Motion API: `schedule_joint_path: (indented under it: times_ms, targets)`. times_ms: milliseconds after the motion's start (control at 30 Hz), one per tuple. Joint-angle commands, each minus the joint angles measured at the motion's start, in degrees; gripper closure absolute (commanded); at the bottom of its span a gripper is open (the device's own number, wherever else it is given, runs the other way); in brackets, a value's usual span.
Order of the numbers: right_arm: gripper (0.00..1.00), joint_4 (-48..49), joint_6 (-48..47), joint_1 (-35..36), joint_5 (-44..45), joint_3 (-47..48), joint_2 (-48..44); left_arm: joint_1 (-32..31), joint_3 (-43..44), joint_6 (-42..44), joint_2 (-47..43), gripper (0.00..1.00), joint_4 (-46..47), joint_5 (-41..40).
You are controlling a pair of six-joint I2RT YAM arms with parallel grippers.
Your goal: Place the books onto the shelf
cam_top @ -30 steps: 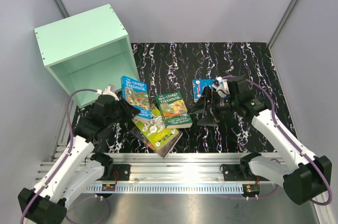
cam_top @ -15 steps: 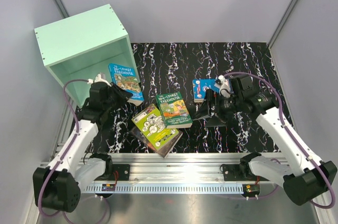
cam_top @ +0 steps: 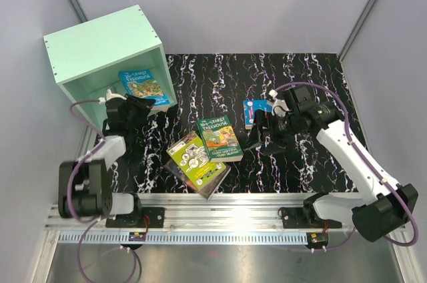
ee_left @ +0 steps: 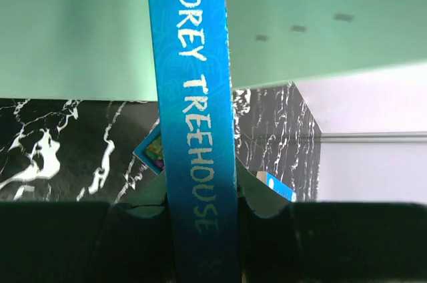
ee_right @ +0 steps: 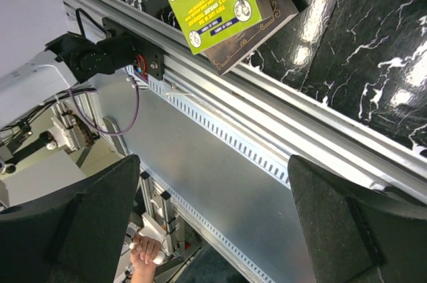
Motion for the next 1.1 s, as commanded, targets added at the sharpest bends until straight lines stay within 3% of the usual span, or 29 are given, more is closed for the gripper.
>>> schedule_joint_path:
  times_ms: [0,167,300,400,500,533,767,867,1067]
  targets:
    - [0.00,-2.11,-3.95,1.02,3.97,4.38,2.56,1.39,0.28,-5.49,9.83,1.00,23.83,6.83]
    - [0.01,-3.43,-5.54,1.02,6.79,6.23,6.08,2.27,7.54,-14.55,30.81,1.00,45.43,15.00]
    - [0.00,-4.74,-6.24,1.02,8.63,8.43,8.72,2.18,13.89,-21.68,40.51,1.00,52.95,16.25]
    - [0.00,-5.10,-6.51,1.02,9.25,9.39,10.47,2.27,17.93,-18.55,41.85,1.00,47.87,16.33]
    - [0.00,-5.19,-6.51,0.84,9.78,10.27,11.88,2.19,22.42,-14.49,42.73,0.93,39.08,17.74]
    - [0.00,-5.19,-6.59,0.93,9.78,10.45,12.49,2.27,23.38,-13.61,43.08,0.83,37.41,18.18]
    - [0.01,-5.27,-6.24,0.84,9.34,11.86,15.49,2.27,27.17,-7.19,42.47,0.46,22.12,17.92]
    - [0.01,-4.84,-5.81,0.84,8.90,11.77,15.58,2.27,26.91,-6.57,42.29,0.36,18.26,18.00]
    - [0.01,-4.22,-4.75,0.84,8.20,10.63,14.79,2.27,25.24,-2.53,38.87,0.32,9.91,18.44]
